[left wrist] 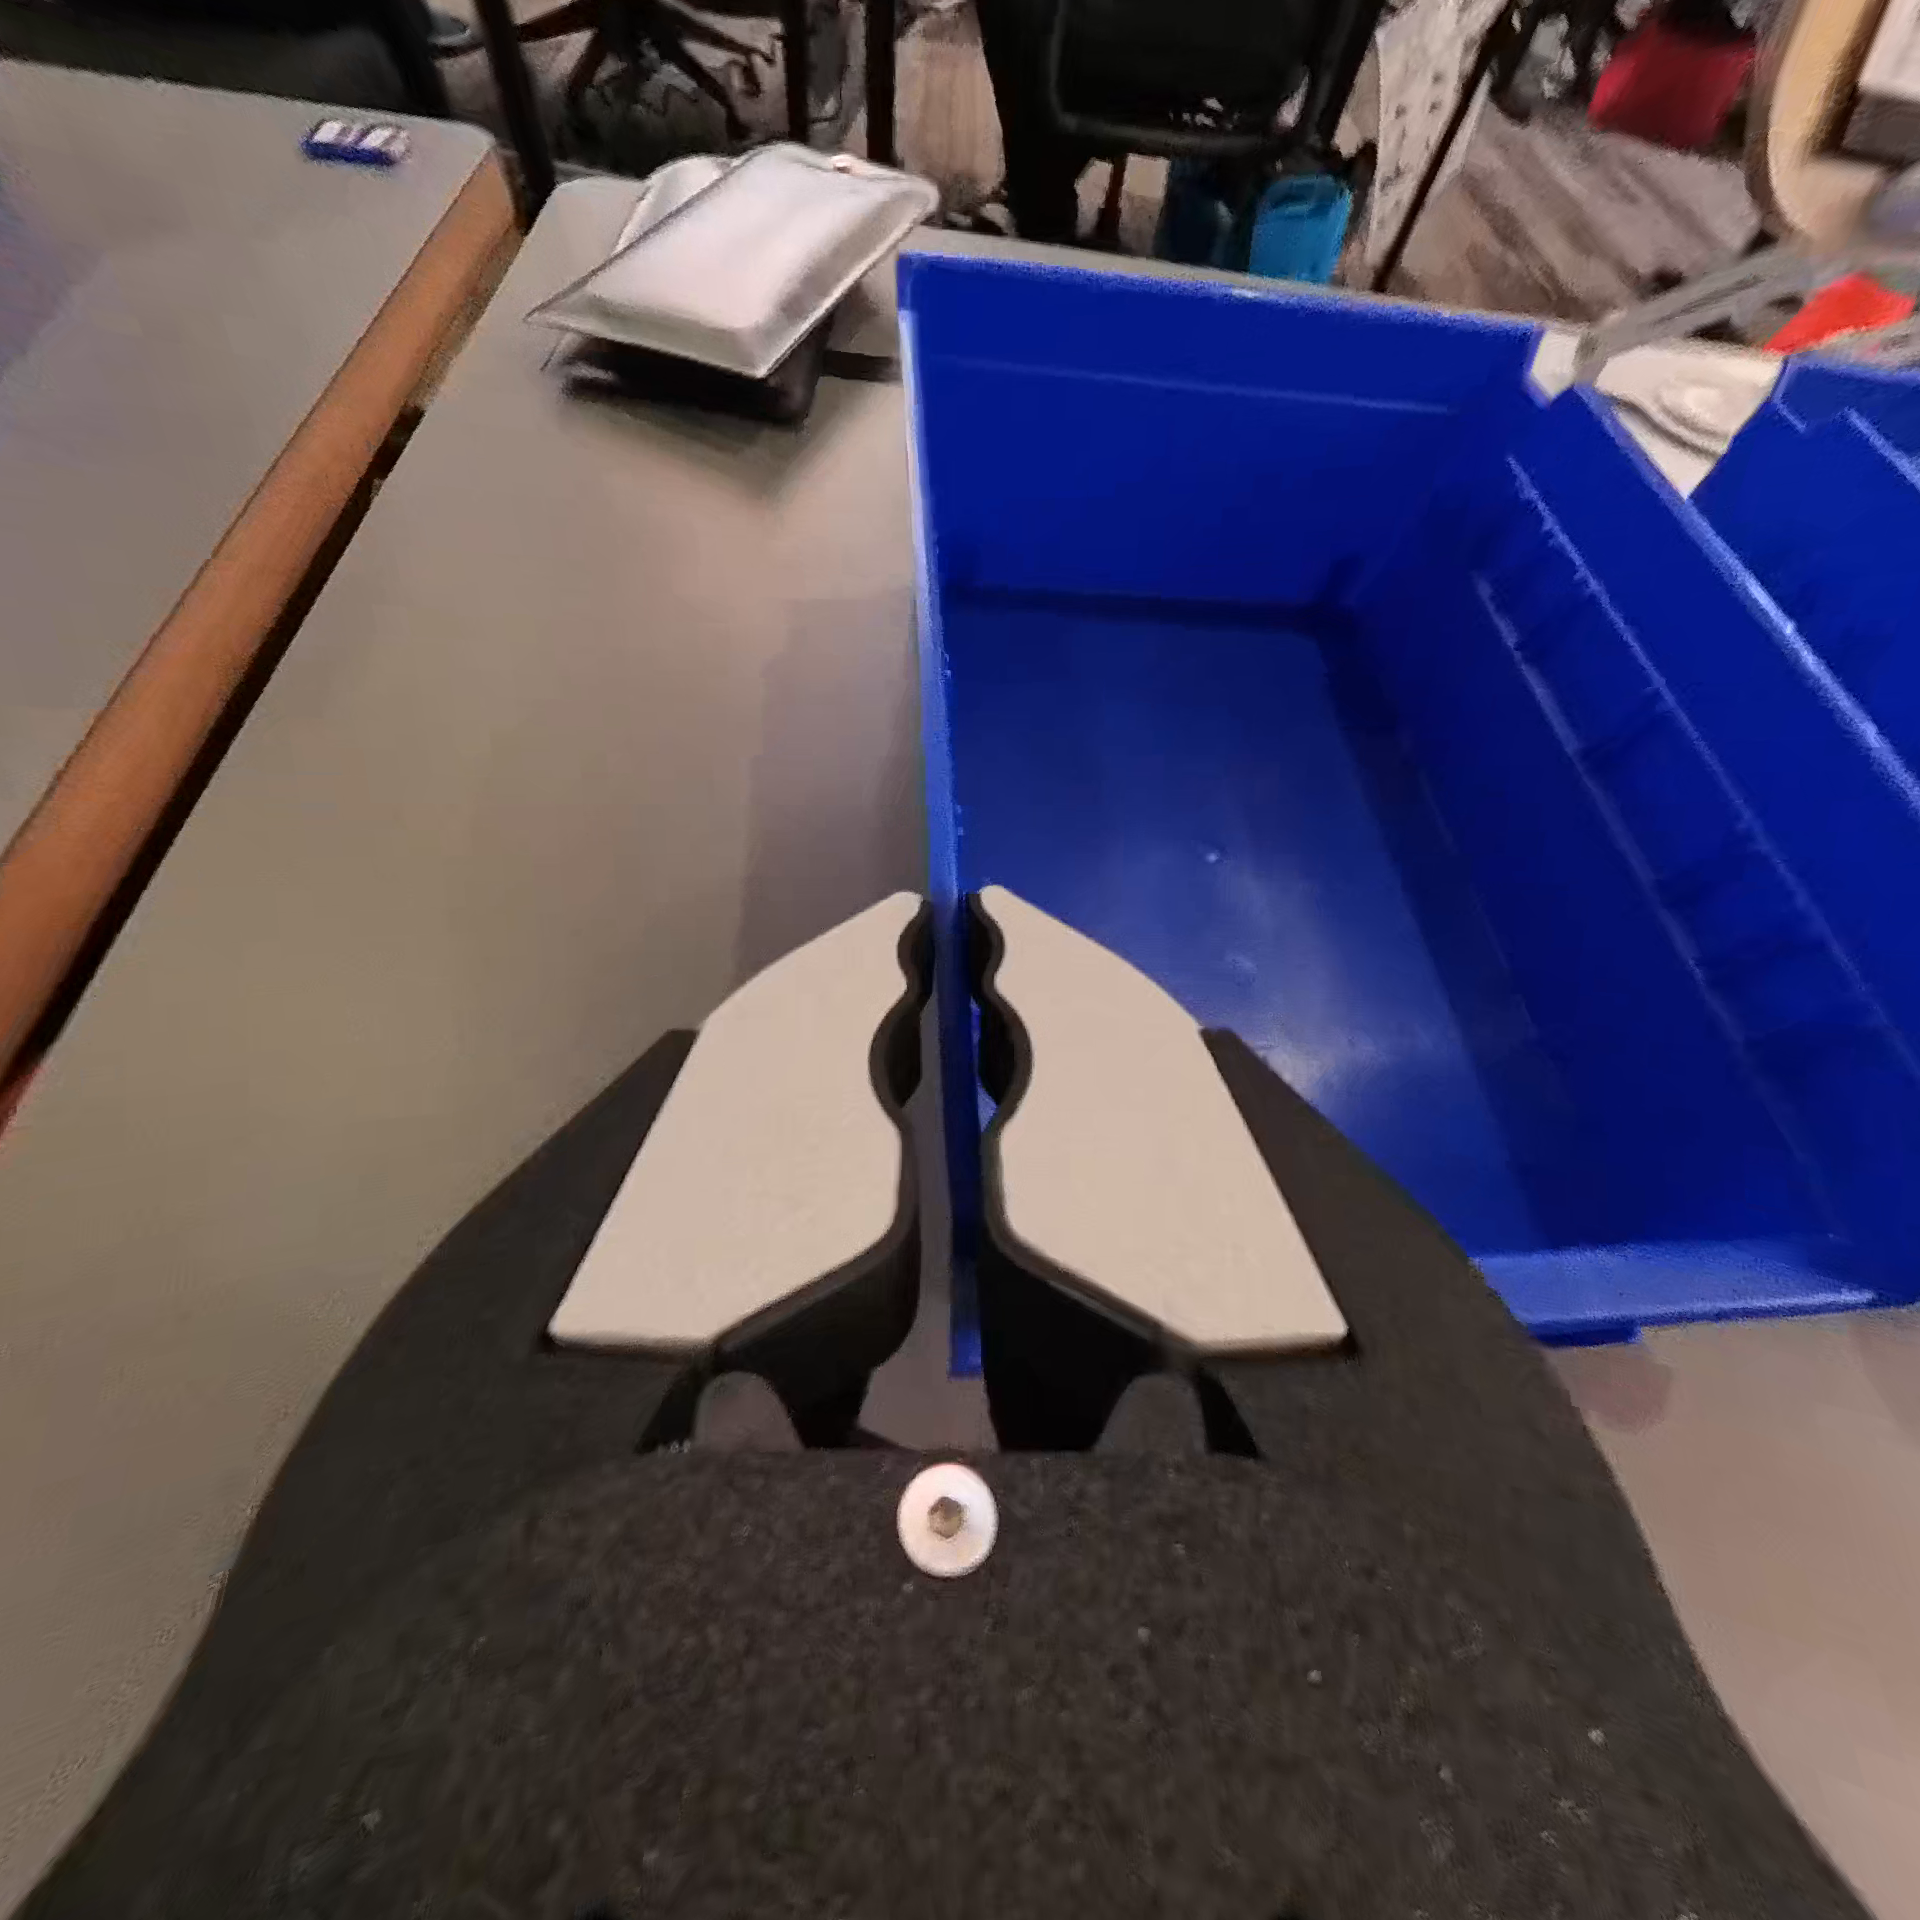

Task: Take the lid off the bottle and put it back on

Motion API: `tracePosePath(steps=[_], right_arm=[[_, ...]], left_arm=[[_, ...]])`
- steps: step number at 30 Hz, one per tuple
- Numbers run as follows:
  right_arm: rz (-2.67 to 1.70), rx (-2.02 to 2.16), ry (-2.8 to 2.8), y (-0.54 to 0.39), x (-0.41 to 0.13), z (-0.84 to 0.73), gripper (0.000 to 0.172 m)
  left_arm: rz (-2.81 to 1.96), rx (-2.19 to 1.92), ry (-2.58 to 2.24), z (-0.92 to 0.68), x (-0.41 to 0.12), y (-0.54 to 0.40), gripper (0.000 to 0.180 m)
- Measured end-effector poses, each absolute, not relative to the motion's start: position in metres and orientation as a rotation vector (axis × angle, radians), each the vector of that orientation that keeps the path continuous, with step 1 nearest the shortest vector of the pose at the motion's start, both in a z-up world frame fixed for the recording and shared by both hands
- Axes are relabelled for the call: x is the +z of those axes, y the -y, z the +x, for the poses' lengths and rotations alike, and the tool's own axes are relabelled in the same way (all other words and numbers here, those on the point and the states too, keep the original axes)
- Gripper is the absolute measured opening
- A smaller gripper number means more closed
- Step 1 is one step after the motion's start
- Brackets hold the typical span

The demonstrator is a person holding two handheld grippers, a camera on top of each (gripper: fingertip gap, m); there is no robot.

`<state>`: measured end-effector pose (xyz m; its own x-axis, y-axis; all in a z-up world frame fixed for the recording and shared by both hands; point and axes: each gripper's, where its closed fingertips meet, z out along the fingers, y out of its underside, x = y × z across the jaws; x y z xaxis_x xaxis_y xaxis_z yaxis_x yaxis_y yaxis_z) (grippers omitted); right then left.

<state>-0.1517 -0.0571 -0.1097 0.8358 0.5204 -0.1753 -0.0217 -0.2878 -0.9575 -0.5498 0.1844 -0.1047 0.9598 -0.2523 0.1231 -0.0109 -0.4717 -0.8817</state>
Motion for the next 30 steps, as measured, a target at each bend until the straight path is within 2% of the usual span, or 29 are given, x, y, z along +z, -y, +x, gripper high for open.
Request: tracePosePath(steps=[4,6,9,11,13,14,15,16,21,23,25,30], right_arm=[[-1.86,0.436,0.361,0.044,-0.113,-0.182,0.039],[-1.876,0.378,0.411,0.034,-0.112,-0.215,0.047],[-1.858,0.455,0.442,0.024,-0.097,-0.284,0.068],[-1.849,0.486,0.444,0.018,-0.091,-0.326,0.068],[-1.89,0.408,0.399,0.01,-0.097,-0.349,0.062],[-1.928,0.307,0.347,0.003,-0.105,-0.349,0.05],[-1.968,0.209,0.305,-0.002,-0.115,-0.347,0.031],[-2.001,0.154,0.287,-0.003,-0.123,-0.347,0.023],[-1.964,0.378,0.289,0.006,-0.123,-0.364,0.03],[-1.974,0.402,0.286,0.009,-0.123,-0.361,0.024],[-2.018,0.395,0.273,0.008,-0.124,-0.353,0.007],[-2.03,0.343,0.266,0.005,-0.112,-0.331,0.005]], left_arm=[[-2.022,-0.294,-0.012,-0.554,-0.104,-0.132,0.004],[-2.024,-0.242,0.063,-0.56,-0.104,-0.103,0.004],[-2.019,-0.218,0.102,-0.556,-0.104,-0.059,0.004],[-2.023,-0.208,0.128,-0.552,-0.104,-0.033,0.004],[-2.034,-0.215,0.13,-0.547,-0.104,-0.011,0.005],[-2.038,-0.211,0.129,-0.546,-0.105,-0.002,0.005],[-2.037,-0.21,0.128,-0.544,-0.105,0.007,0.004],[-2.03,-0.218,0.134,-0.543,-0.105,0.014,0.005],[-2.016,-0.167,0.113,-0.539,-0.104,0.034,0.005],[-2.019,-0.191,0.13,-0.54,-0.104,0.035,0.005],[-2.007,-0.221,0.147,-0.538,-0.103,0.038,0.005],[-1.941,-0.179,0.048,-0.511,-0.08,0.044,0.007]])
